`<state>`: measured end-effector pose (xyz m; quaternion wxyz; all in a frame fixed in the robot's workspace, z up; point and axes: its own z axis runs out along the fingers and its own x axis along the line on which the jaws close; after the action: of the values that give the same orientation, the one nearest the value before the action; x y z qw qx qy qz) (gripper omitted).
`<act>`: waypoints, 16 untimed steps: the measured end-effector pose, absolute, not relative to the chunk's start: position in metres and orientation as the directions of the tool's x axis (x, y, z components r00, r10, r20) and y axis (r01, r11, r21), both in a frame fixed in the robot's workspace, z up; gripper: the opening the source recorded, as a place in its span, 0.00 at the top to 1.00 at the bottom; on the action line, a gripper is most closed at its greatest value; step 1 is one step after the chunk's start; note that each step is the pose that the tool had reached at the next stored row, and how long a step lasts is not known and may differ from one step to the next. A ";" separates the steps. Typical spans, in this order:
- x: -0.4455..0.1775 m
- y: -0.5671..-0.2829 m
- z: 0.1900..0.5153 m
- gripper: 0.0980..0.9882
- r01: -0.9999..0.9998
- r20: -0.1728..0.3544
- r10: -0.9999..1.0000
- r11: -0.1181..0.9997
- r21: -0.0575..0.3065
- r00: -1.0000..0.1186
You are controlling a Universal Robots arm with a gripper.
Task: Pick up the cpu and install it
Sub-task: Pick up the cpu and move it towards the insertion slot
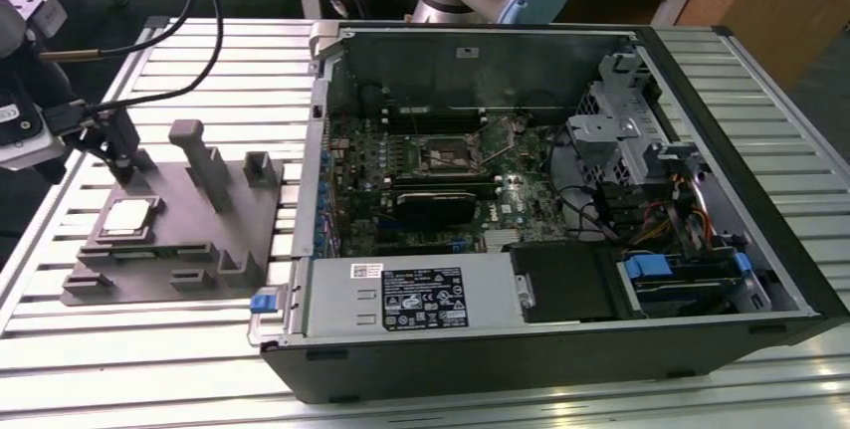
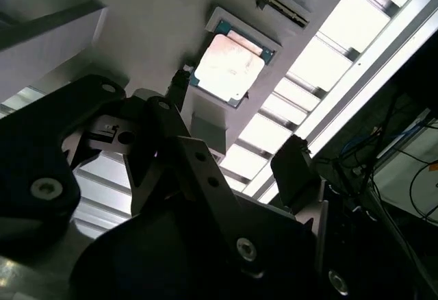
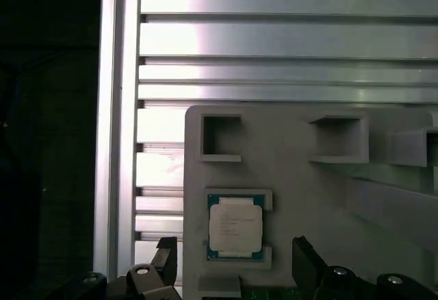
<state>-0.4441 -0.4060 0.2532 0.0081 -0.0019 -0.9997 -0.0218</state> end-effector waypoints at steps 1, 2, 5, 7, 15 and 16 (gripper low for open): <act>-0.444 -0.407 0.251 0.26 0.004 0.016 0.003 0.999 0.044 -1.000; -0.444 -0.407 0.250 0.26 0.003 0.016 0.002 0.999 0.044 -1.000; -0.444 -0.408 0.244 0.26 0.003 0.015 0.002 0.999 0.044 -1.000; -0.444 -0.408 0.241 0.26 0.003 0.014 0.002 0.999 0.044 -1.000; -0.444 -0.409 0.228 0.26 0.002 0.009 0.001 0.999 0.044 -1.000; -0.444 -0.409 0.226 0.26 0.001 0.008 0.001 0.999 0.044 -1.000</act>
<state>-0.4441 -0.4090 0.2263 0.0042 -0.0004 -0.9998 -0.0218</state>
